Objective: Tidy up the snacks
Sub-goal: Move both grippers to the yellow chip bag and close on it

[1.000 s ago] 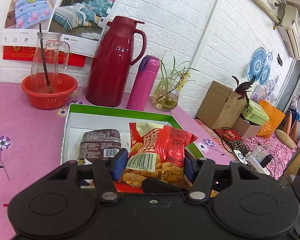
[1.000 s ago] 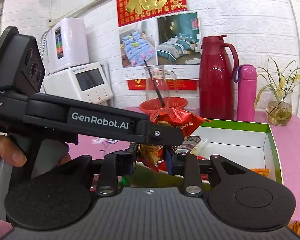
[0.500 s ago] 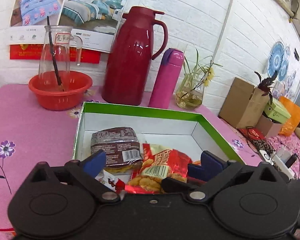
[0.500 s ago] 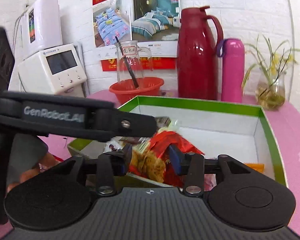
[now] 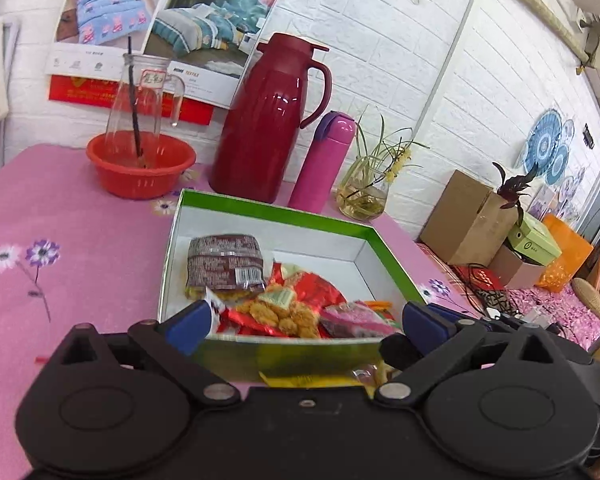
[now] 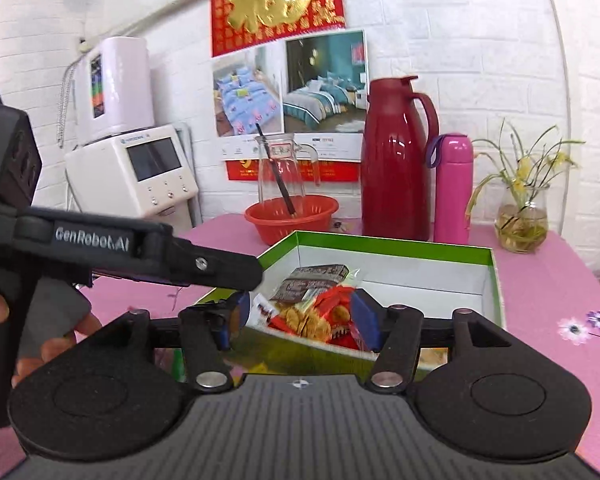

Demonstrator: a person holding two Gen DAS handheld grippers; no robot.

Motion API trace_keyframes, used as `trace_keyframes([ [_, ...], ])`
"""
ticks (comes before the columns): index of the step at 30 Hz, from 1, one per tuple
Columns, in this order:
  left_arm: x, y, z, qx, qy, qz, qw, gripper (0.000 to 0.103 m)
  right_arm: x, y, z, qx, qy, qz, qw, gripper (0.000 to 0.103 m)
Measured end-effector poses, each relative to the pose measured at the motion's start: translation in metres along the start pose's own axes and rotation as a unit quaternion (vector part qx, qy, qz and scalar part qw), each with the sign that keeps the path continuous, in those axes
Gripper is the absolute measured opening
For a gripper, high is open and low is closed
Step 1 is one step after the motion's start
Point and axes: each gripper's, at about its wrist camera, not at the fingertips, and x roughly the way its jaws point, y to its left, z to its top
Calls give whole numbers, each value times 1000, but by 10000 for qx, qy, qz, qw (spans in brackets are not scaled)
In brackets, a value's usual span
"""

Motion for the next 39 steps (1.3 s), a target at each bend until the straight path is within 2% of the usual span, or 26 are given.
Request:
trace_keyframes([
  [5, -16, -10, -21, 9, 81, -26, 10000, 103, -28, 8, -16, -188, 110, -13, 9998, 95],
  [9, -12, -18, -35, 48, 251, -59, 9997, 103, -35, 12, -31, -342, 246, -93, 9991, 95],
  [20, 25, -18, -50, -9, 651, -63, 9979, 103, -4, -1, -50, -180, 673, -295, 9971, 93],
  [22, 33, -13, -48, -80, 724, -82, 9973, 103, 3, -2, -51, -227, 691, -362, 9967, 91],
  [23, 37, -11, -47, -118, 768, -102, 9969, 103, 6, -2, -51, -260, 702, -389, 9964, 86],
  [25, 44, -8, -46, -146, 848, -124, 9962, 89, 13, -2, -52, -343, 732, -349, 9961, 78],
  [26, 48, -8, -47, -122, 914, -146, 9956, 63, 15, -2, -53, -362, 753, -258, 9962, 68],
  [27, 51, -7, -48, -103, 982, -171, 9950, 59, 17, -2, -53, -382, 779, -244, 9959, 47],
  [29, 53, -5, -50, -152, 1003, -253, 9945, 49, 19, 3, -54, -487, 832, -249, 9950, 39],
  [30, 51, -5, -50, -208, 1011, -283, 9943, 49, 18, 5, -54, -530, 820, -232, 9949, 32],
  [32, 43, -6, -50, -179, 944, -303, 9949, 42, 10, 10, -53, -607, 741, -200, 9952, 25],
  [36, 12, -9, -55, -89, 756, -386, 9964, 32, -16, 19, -49, -632, 529, 1, 9966, 22],
  [39, -17, -8, -71, -74, 756, -555, 9956, 32, -41, 32, -50, -799, 443, 217, 9956, 21],
])
